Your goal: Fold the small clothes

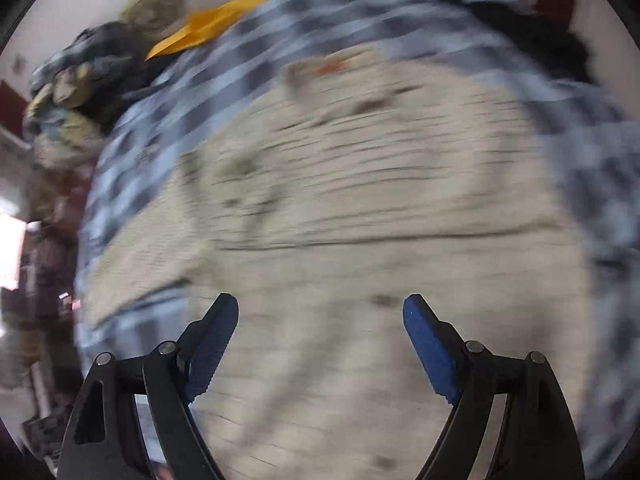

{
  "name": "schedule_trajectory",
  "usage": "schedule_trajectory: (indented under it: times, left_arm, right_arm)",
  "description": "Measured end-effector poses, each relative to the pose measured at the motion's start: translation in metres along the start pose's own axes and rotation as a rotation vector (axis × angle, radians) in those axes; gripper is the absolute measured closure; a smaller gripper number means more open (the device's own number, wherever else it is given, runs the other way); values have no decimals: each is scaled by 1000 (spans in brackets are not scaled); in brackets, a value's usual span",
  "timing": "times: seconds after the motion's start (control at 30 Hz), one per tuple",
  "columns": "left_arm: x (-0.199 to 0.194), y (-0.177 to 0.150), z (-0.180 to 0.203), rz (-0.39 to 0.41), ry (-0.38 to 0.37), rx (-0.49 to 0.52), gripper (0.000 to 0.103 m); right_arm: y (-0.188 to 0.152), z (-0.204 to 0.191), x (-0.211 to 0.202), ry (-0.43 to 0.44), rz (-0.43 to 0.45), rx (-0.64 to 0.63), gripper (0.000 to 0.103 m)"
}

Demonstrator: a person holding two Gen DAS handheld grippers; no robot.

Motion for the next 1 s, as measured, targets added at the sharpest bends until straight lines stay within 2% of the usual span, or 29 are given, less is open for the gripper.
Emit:
schedule_trajectory:
  times: [0.03,0.1,0.17,0.23,0.27,0.3,0.33,0.43,0.5,0.6,0.67,0.77,0.83,0.87,0.9,0.93,1.0]
  left_arm:
    - [9,12,2,1,0,19,0]
    - [34,35,4,-14,45,42,0]
    - [67,59,8,-49,70,96,0]
    - [104,80,11,-90,104,157,0]
    - [122,90,12,-106,125,183,0]
    - [138,98,13,-126,136,208,0]
    - [156,105,14,-141,135,239,0]
    - [194,123,14,-140,105,257,5]
    - [217,133,18,-165,61,255,9]
    - [242,148,12,-168,106,256,13]
    - [255,154,4,-179,117,204,13]
    - [270,150,0,-230,74,127,13]
    - [272,145,5,-240,58,144,32]
    - [274,140,7,-258,68,163,58]
    - [275,136,7,-273,79,165,69]
    - [275,132,8,-282,78,152,73]
    - [267,130,13,-273,54,124,88]
  right_arm:
    - [-5,38,-15,-38,32,25,21]
    - [-50,77,-33,-85,90,72,20]
    - [-81,123,-24,-160,148,160,20]
    - [-97,160,-21,-214,215,272,20]
    - [-104,166,-6,-220,231,306,20]
    - [-100,156,20,-222,221,308,20]
    - [-99,154,48,-204,165,293,20]
    - [-103,163,77,-123,65,262,20]
    - [-105,171,77,-140,76,252,20]
    - [-113,171,96,-179,80,192,20]
    - [-115,178,102,-190,98,162,20]
    - [-119,199,116,-211,132,143,20]
    - [-130,251,135,-238,170,146,20]
    - [-132,267,128,-247,196,158,20]
    - [-134,285,125,-254,214,171,20]
    - [-137,305,118,-260,238,190,20]
    - [-139,332,107,-256,273,229,20]
Point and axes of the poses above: each gripper's, at about its wrist camera, not at the fingertips, and x roughly the way its jaws point, z to its right, y to its top, the point moved 9 cm from there along x, roughly the way its jaws point, and after that the axes turned 4 degrees about -y, right-handed, at the moved point
